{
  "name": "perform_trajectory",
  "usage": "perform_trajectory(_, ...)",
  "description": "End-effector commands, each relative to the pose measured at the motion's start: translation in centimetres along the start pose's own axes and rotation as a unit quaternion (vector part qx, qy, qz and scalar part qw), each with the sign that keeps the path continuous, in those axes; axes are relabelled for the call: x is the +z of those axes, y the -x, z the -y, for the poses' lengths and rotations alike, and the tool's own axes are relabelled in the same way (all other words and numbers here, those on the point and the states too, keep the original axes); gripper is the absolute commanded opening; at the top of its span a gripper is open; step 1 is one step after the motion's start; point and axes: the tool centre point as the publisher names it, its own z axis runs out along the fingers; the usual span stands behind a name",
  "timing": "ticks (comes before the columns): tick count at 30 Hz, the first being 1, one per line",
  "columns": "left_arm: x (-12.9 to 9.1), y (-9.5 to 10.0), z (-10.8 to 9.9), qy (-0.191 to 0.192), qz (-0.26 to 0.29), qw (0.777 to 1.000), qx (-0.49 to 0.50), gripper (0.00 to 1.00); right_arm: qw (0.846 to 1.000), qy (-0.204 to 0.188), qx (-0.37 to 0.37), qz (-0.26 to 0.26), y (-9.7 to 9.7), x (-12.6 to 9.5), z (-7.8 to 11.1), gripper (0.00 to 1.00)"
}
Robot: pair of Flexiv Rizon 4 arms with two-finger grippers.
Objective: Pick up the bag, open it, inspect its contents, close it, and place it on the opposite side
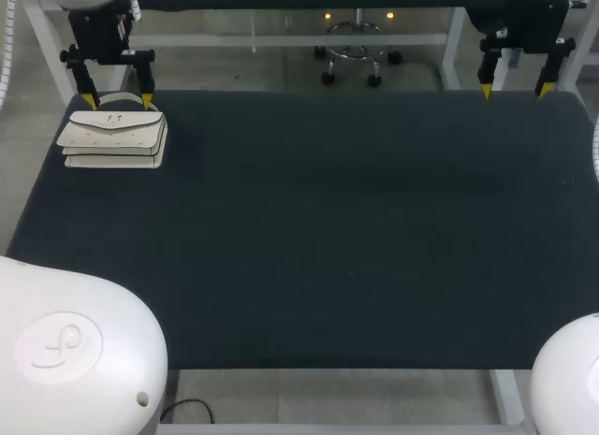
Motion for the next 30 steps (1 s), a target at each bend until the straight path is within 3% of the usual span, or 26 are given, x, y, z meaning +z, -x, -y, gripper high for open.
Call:
perform_trajectory(1, 0.0, -0.1, 0.0, 0.000, 0.001, 1.000, -0.001, 1.00, 1.000, -0.001, 0.000, 0.001, 0.0, -0.1, 0.0, 1.00)
perform_trajectory(21, -0.1, 0.1, 0.1, -0.002, -0.003, 1.000, 0.011, 1.00, 1.000, -0.001, 0.000, 0.001, 0.0, -0.1, 0.0, 1.00)
perform_trajectory(28, -0.1, 1.9, 0.2, -0.007, -0.027, 0.999, 0.032, 1.00, 0.993, 0.034, -0.113, -0.007, -0.9, 0.2, 0.6, 1.00)
perform_trajectory(30, 0.1, 2.5, 0.2, -0.008, -0.038, 0.999, 0.039, 1.00, 0.984, 0.047, -0.172, -0.021, -1.2, 0.3, 1.0, 1.00)
